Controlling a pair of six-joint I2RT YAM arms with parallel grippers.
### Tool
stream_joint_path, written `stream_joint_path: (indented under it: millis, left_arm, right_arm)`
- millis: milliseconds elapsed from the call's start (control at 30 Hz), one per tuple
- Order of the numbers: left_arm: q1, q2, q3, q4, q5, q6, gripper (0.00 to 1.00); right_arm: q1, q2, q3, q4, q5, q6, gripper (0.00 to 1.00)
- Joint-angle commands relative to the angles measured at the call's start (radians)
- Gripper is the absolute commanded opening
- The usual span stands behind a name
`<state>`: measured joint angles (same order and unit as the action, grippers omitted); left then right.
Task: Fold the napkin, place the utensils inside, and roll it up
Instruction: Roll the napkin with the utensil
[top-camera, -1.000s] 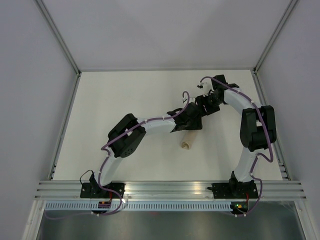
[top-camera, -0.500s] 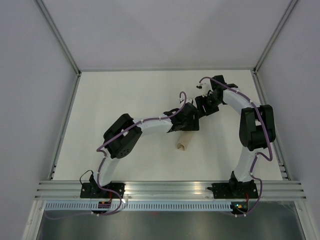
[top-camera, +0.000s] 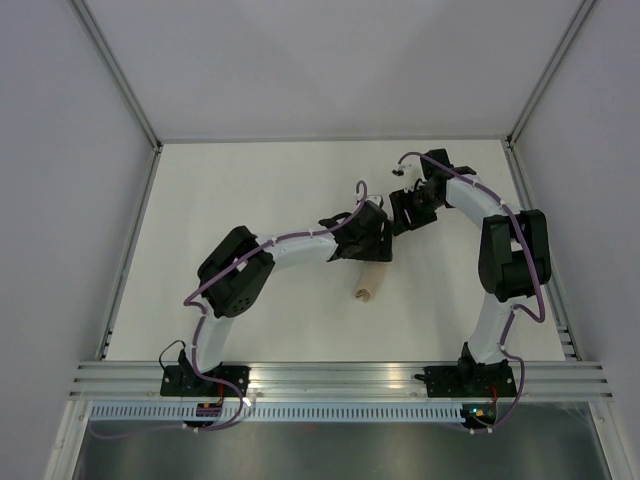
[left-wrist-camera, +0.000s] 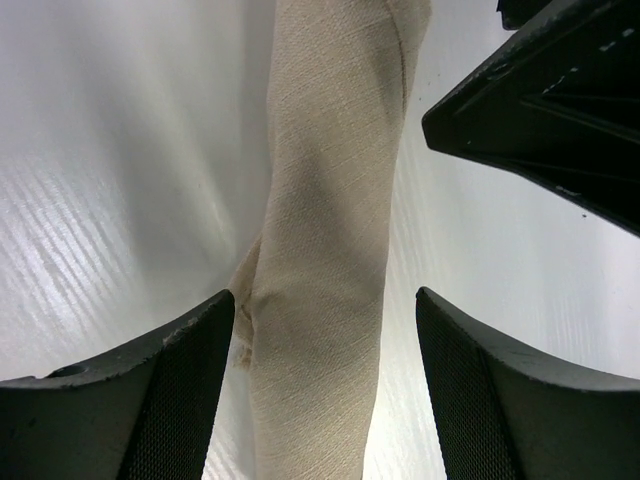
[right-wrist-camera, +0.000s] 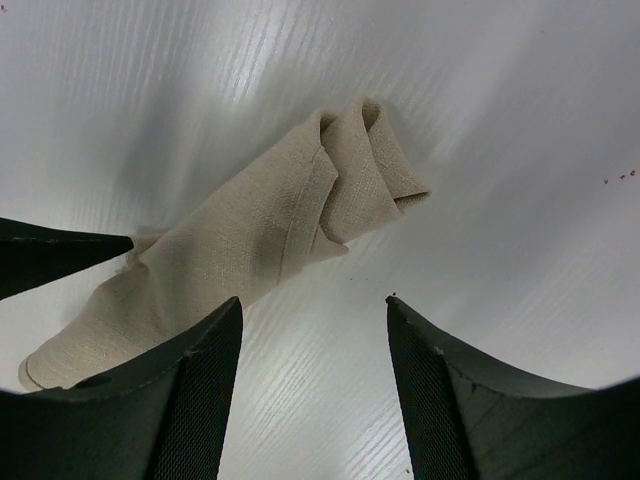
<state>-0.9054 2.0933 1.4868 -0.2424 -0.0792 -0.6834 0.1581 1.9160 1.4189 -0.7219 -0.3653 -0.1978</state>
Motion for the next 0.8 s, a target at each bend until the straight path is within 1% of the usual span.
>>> stream_joint_path:
  millis: [0, 233, 367, 467, 500, 533, 600, 633, 700, 733, 767]
  left_arm:
    - [0.017, -0.084, -0.023, 0.009, 0.036, 0.053, 0.77]
    - [0.034, -0.156, -0.097, 0.038, 0.05, 0.088, 0.77]
    - [0.051, -0.236, -0.148, 0.057, 0.058, 0.111, 0.77]
    - [0.083, -0.332, -0.215, 0.072, 0.074, 0.14, 0.77]
    - [0.104, -0.395, -0.235, 0.072, 0.075, 0.149, 0.77]
    - [0.115, -0.426, -0.279, 0.072, 0.081, 0.159, 0.77]
    - [0.149, -0.496, -0.327, 0.071, 0.12, 0.186, 0.77]
    - [0.161, -0.568, -0.374, 0.072, 0.125, 0.192, 0.77]
    - [0.197, -0.634, -0.419, 0.074, 0.154, 0.208, 0.78]
    - [0.207, -0.709, -0.457, 0.072, 0.16, 0.214, 0.78]
    - [0.226, -0.742, -0.476, 0.068, 0.171, 0.223, 0.78]
  right_arm:
    - [0.003, 0.003, 0.029, -0.014, -0.001, 0.026, 0.65]
    - [0.003, 0.005, 0.049, -0.017, -0.007, 0.034, 0.65]
    - [0.003, -0.044, 0.054, -0.008, -0.012, 0.041, 0.65]
    - [-0.002, -0.104, 0.06, -0.013, -0.029, 0.046, 0.65]
    - [-0.006, -0.123, 0.06, -0.014, -0.04, 0.047, 0.66]
    - [-0.021, -0.139, 0.061, -0.016, -0.055, 0.049, 0.66]
    - [-0.041, -0.187, 0.069, -0.033, -0.092, 0.054, 0.67]
    - [-0.064, -0.202, 0.069, -0.04, -0.102, 0.054, 0.67]
    - [-0.097, -0.259, 0.054, -0.039, -0.144, 0.06, 0.67]
    - [-0.135, -0.299, 0.045, -0.036, -0.153, 0.061, 0.67]
    - [-0.152, -0.322, 0.035, -0.031, -0.164, 0.064, 0.67]
